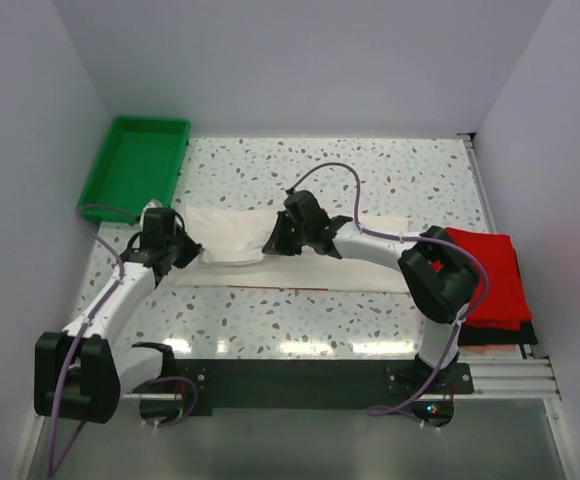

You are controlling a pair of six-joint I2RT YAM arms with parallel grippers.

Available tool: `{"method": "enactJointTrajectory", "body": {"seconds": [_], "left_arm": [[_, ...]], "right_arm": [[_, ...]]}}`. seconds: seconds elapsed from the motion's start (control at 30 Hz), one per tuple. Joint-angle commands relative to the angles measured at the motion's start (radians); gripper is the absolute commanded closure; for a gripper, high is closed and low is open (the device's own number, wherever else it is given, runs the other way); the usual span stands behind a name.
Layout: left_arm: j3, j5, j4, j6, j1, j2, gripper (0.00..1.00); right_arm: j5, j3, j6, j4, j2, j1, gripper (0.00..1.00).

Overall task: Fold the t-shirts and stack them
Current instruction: Fold the tshirt

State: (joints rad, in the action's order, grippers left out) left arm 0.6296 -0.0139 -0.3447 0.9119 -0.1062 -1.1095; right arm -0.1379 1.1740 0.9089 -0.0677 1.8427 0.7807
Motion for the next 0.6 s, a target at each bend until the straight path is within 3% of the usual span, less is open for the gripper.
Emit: {"method": "enactJointTrajectory", "body": {"seconds": [0.0, 0.4, 0.57], "left_arm": [[0.087, -0.037, 0.059, -0.041, 0.006, -0.091, 0.99], [0.186, -0.003, 0.098, -0.071, 0.100, -0.305, 0.98], [0.205, 0.032, 0.110, -0.094, 0.106, -0.346, 0.84]], "right_arm": [[-0.100, 0.113, 0.019, -0.012, 0.059, -0.029, 1.00], [-0.149, 0.329, 0.035, -0.049, 0.254, -0.104, 1.00], [-0.121, 0.319, 0.033, -0.037, 0.244, -0.136, 0.96]]}}
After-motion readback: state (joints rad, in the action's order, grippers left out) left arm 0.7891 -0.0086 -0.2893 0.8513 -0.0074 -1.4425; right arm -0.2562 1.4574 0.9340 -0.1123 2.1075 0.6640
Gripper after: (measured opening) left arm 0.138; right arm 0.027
